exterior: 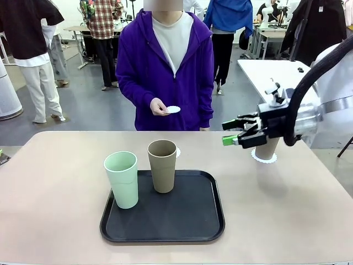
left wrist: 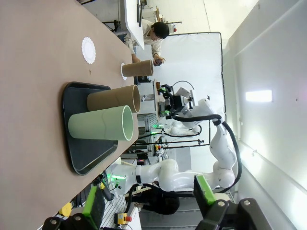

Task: Place coasters on the table and set cups on them.
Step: Take one Reusable plastic cup from the Flat Tray and place it on a coaster set by the human.

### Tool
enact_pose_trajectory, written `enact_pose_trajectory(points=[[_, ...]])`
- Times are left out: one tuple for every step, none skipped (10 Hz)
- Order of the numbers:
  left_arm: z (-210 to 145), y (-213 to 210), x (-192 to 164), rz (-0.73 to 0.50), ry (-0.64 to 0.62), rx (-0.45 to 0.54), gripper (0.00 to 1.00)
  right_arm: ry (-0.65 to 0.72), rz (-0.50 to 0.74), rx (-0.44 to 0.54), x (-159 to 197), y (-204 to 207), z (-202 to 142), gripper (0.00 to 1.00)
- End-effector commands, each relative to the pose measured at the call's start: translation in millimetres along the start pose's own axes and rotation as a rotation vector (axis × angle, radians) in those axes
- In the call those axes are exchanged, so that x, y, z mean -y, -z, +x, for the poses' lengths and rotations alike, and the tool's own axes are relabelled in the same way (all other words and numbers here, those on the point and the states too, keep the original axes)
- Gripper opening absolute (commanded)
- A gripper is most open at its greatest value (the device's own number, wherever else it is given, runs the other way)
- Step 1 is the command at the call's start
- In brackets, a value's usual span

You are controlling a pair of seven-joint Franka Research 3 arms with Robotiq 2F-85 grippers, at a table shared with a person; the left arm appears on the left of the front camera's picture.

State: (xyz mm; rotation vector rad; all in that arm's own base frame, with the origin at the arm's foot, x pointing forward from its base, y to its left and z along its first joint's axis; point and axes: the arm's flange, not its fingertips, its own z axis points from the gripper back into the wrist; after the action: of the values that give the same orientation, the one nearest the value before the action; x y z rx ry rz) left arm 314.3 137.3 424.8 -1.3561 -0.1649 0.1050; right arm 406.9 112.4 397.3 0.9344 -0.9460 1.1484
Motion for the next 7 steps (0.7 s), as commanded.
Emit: enact_pose_trajectory(points=[[0, 0, 2, -0.011, 0.007, 0.008, 1.0, -0.019, 0.0, -0.01, 9, 31, -29, 1.0], [0, 0, 2, -0.011, 0.007, 0.008, 1.0, -0.032, 0.03, -0.002, 8, 43, -44, 1.0], [0, 0, 2, -0.011, 0.007, 0.008, 1.0, -0.05, 0.06, 0.02, 7, 54, -56, 1.0], [0, 0, 2, -0.011, 0.007, 0.008, 1.0, -0.084, 0.078, 0.036, 5, 63, -65, 1.0], [0, 0, 2, -0.011, 0.007, 0.008, 1.0, -0.115, 0.073, 0.059, 5, 68, -69, 1.0], [0, 0, 2, -0.011, 0.007, 0.008, 1.0, -0.136, 0.061, 0.076, 6, 73, -73, 1.0], [0, 0, 2, -0.011, 0.007, 0.008, 1.0, -0.13, 0.065, 0.094, 7, 75, -73, 1.0]])
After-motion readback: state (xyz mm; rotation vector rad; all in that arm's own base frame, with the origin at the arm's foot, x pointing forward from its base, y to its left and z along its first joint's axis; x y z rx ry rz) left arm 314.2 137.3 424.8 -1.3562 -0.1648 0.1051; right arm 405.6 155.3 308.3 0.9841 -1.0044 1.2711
